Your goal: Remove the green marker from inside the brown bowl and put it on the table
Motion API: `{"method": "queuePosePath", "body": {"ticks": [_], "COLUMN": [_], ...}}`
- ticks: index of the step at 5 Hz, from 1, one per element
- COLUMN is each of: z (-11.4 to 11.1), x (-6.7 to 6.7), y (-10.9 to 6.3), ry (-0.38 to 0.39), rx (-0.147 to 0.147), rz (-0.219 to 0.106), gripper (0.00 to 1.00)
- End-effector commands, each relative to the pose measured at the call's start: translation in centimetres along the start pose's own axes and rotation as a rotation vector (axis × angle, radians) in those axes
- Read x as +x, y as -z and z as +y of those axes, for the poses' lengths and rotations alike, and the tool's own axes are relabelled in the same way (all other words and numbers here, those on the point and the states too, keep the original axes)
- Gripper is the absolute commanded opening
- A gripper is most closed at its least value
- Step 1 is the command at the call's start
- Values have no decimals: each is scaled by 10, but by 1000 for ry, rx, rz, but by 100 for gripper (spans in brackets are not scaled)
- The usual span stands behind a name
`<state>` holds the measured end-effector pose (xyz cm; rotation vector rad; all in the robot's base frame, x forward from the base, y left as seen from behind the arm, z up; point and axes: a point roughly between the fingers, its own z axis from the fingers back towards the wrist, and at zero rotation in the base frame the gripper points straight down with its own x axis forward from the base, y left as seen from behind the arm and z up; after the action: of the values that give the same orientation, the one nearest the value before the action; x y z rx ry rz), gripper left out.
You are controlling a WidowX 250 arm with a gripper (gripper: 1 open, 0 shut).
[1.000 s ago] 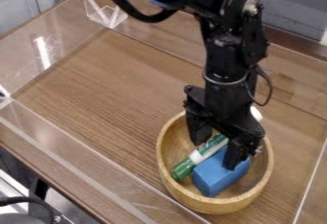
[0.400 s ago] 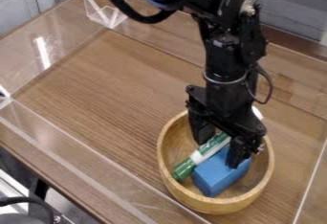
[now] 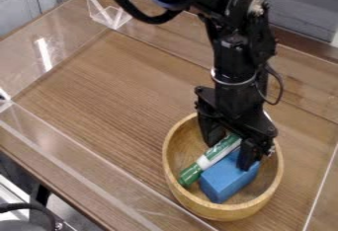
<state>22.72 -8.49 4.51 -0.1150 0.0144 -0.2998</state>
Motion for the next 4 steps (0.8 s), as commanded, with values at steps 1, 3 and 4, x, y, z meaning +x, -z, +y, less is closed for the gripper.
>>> {"method": "queuePosePath", "body": {"ticks": [1, 3, 4], "z": [2, 2, 2], "x": [-2, -2, -3], "y": [15, 24, 29], "ry": [1, -2, -3], "rx": [5, 1, 0], "rz": [18, 20, 21], "gripper": [100, 100, 0]}}
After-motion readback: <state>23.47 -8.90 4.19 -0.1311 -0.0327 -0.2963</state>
